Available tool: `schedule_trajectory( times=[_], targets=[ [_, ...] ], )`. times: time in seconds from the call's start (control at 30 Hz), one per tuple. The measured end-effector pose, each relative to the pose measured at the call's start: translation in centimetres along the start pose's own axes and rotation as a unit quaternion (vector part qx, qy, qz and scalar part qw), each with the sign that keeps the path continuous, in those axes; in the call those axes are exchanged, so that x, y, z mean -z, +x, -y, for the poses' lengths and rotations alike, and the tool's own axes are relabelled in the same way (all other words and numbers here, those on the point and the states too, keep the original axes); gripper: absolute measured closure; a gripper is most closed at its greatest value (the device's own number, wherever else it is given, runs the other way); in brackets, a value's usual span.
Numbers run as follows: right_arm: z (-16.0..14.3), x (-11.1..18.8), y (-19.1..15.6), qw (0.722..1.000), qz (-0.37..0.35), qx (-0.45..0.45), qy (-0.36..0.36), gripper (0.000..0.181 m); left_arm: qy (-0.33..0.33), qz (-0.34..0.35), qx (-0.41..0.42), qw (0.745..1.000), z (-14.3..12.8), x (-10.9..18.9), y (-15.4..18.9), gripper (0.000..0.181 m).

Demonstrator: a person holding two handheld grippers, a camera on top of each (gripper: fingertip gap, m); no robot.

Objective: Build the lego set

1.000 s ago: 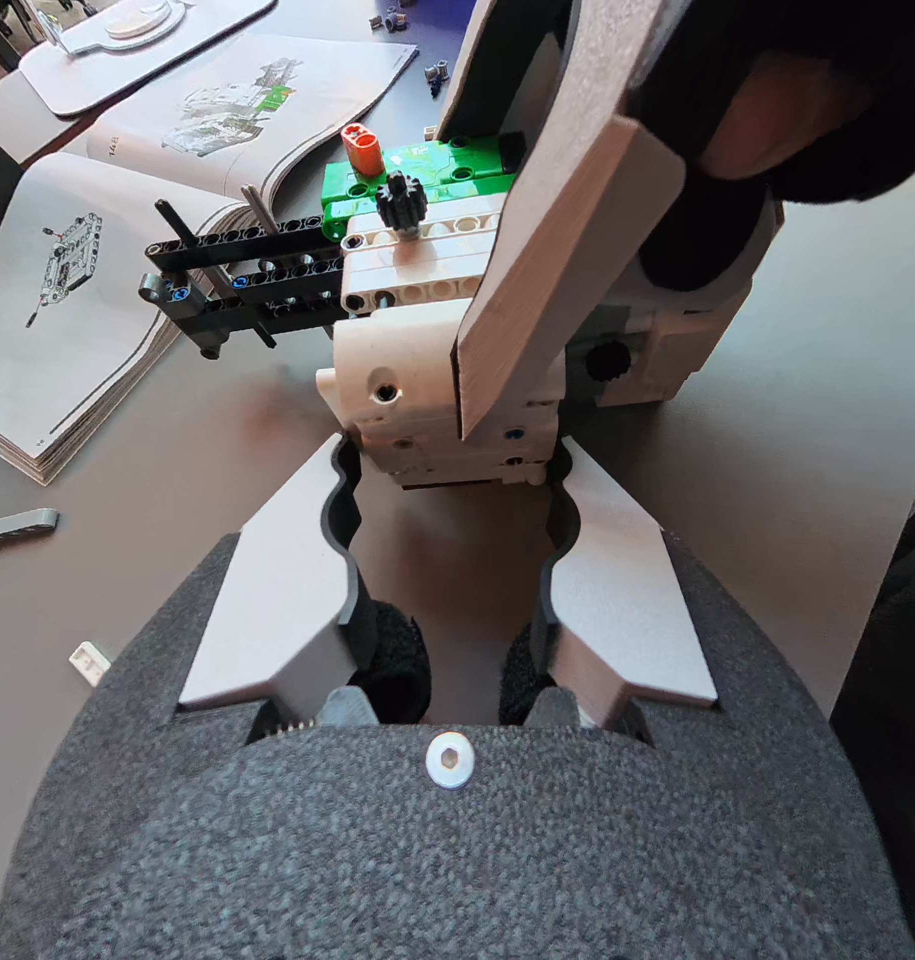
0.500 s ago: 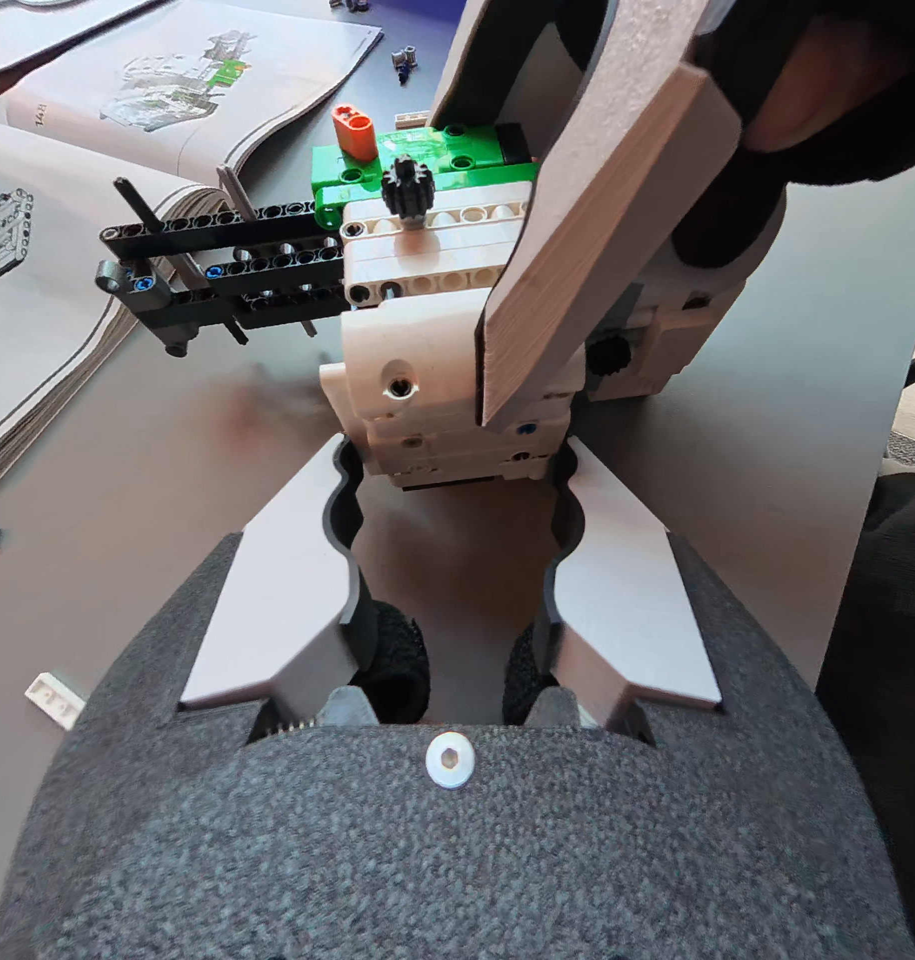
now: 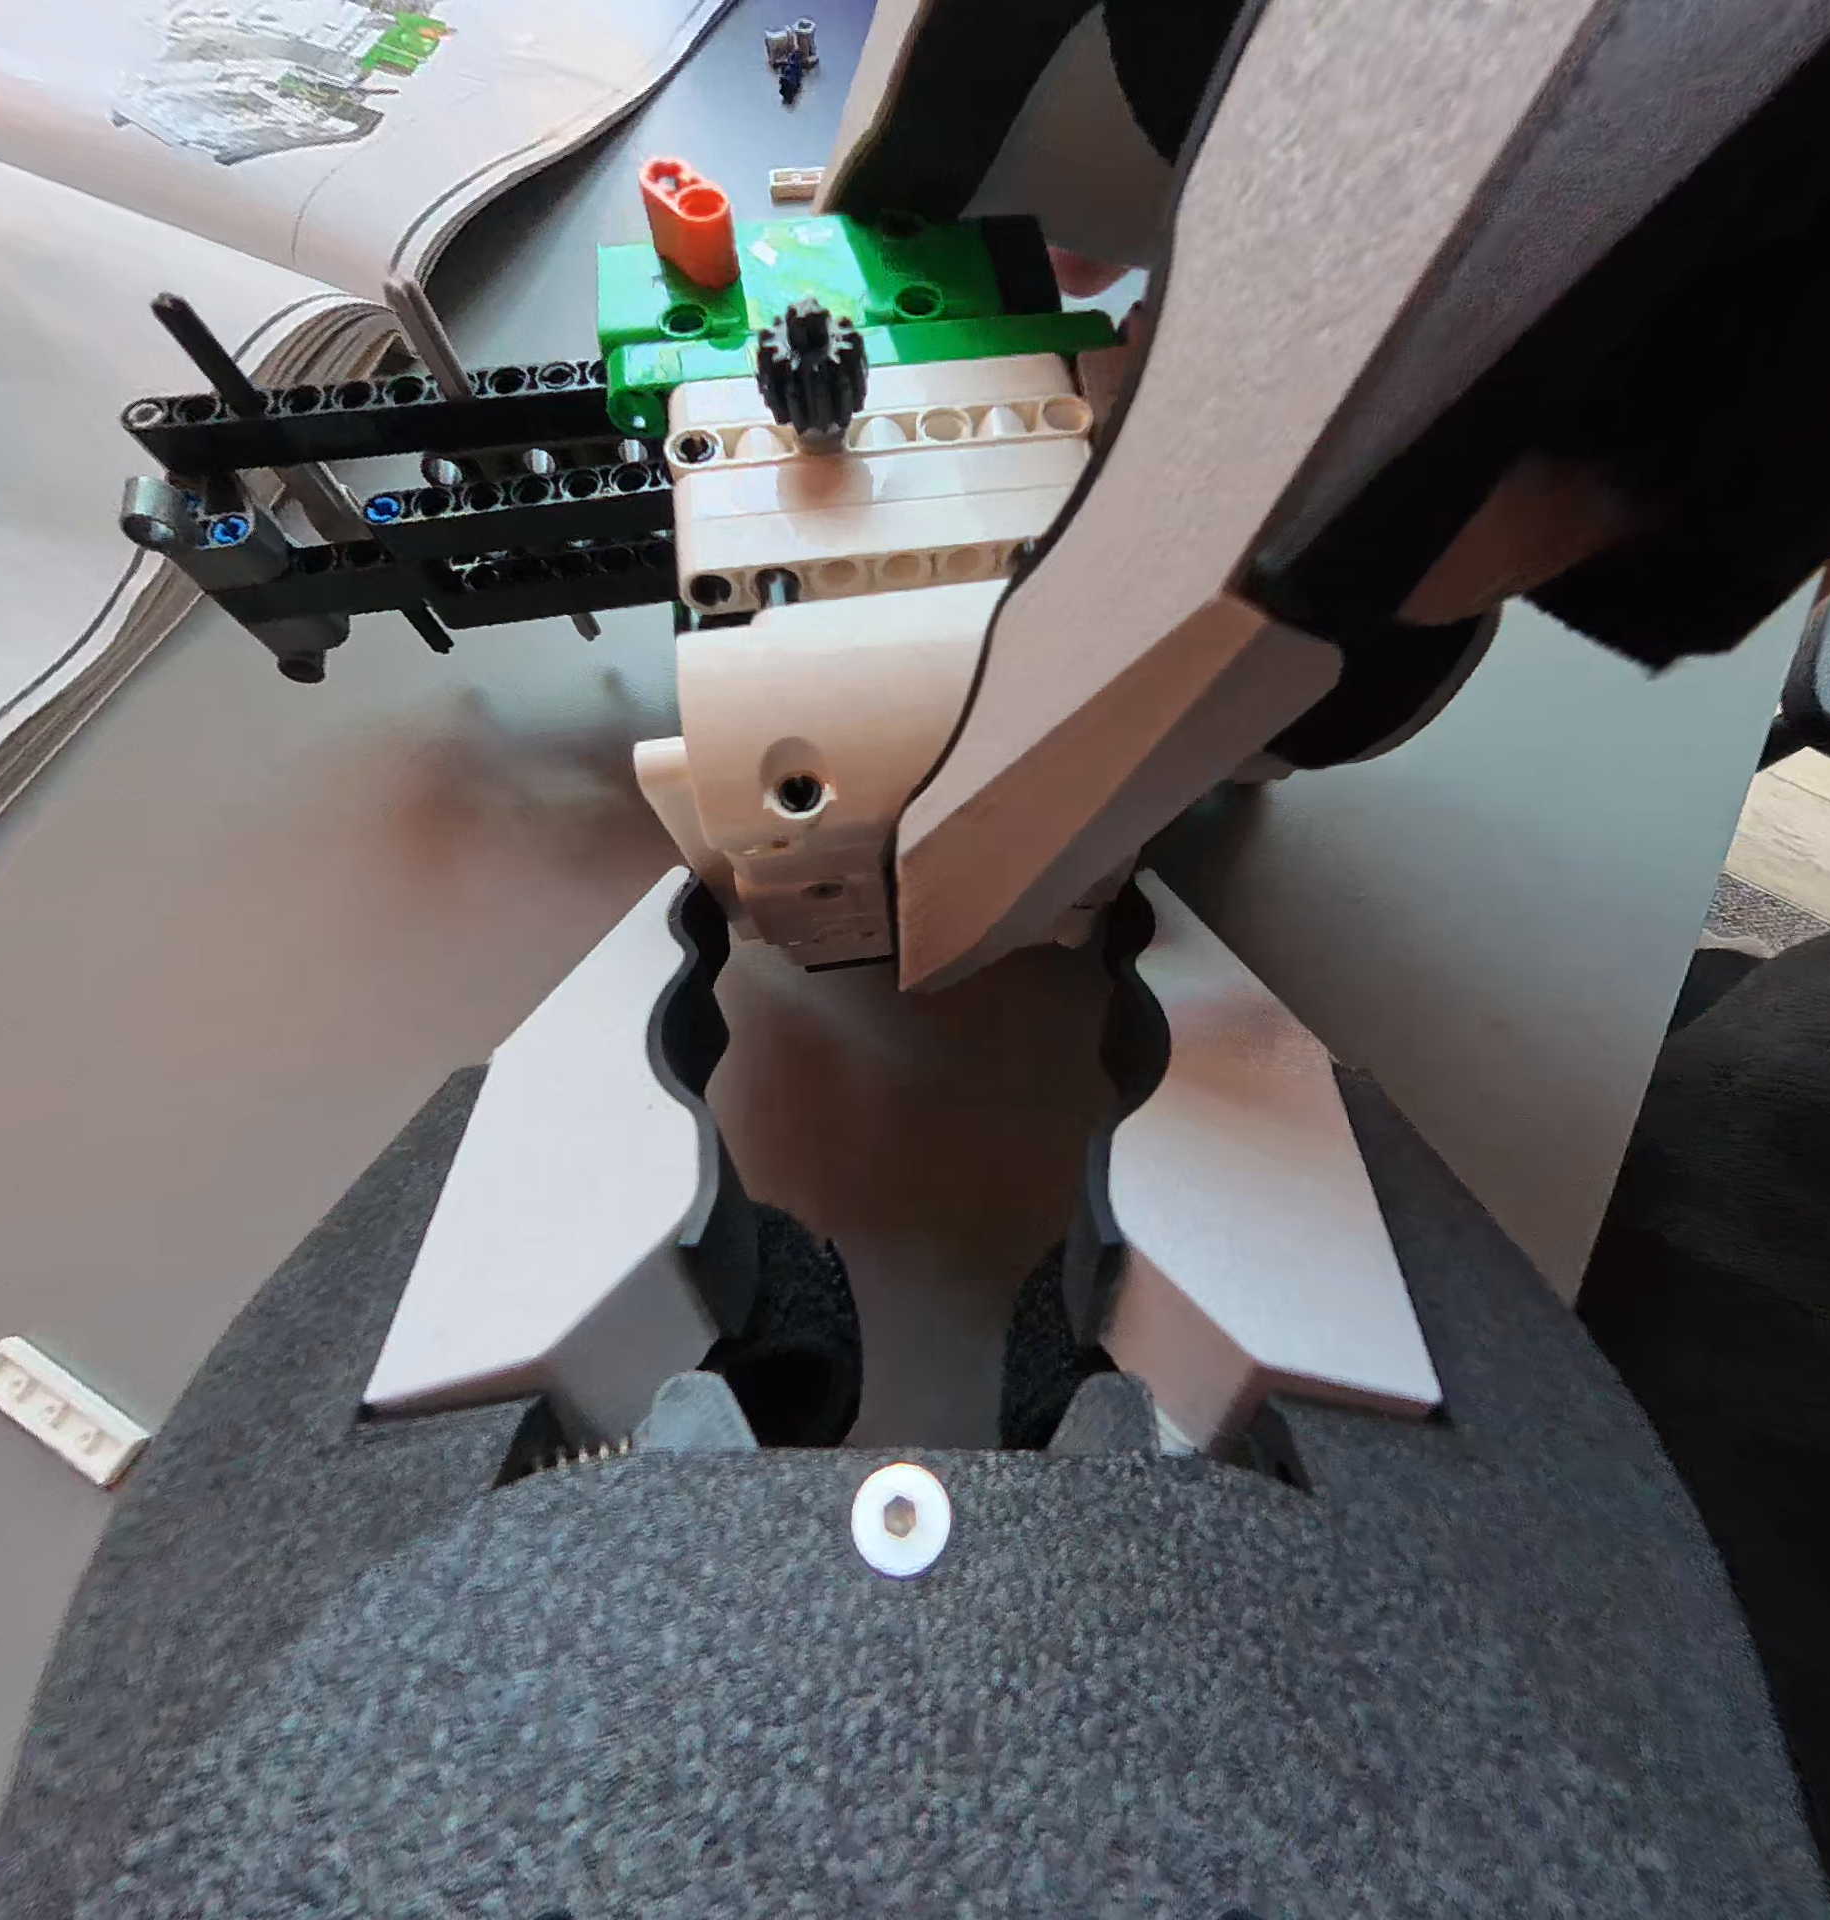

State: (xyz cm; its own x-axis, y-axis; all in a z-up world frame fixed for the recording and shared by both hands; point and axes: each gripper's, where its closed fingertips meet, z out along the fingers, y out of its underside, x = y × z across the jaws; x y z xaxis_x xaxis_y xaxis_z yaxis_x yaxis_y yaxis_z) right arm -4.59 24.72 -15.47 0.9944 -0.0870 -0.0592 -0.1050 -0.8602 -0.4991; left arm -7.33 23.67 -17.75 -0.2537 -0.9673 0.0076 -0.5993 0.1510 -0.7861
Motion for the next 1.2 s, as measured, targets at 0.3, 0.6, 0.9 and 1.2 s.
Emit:
schedule_trajectory(
  times=[0.3, 0.6, 0.9, 1.2],
  targets=[
    [0.0, 0.1, 0.4, 1.0, 0.01, -0.007, -0.002, 0.066, -0.027, 0.025, -0.038, 0.999, 0.2, -0.1, -0.7, 0.108],
    [0.1, 0.2, 0.6, 1.0, 0.027, -0.012, 0.005, 0.067, -0.03, 0.017, -0.035, 0.999, 0.6, -0.1, -0.7, 0.108],
    [-0.1, 0.6, 0.8, 0.999, 0.045, -0.019, 0.018, 0.065, -0.034, 0.037, -0.045, 0.998, 1.0, -0.2, -0.6, 0.108],
    [-1.2, 0.8, 1.1, 0.999, 0.039, -0.01, 0.002, 0.064, -0.049, 0.039, -0.065, 0.996, 0.9, -0.5, -1.1, 0.108]
  ],
)
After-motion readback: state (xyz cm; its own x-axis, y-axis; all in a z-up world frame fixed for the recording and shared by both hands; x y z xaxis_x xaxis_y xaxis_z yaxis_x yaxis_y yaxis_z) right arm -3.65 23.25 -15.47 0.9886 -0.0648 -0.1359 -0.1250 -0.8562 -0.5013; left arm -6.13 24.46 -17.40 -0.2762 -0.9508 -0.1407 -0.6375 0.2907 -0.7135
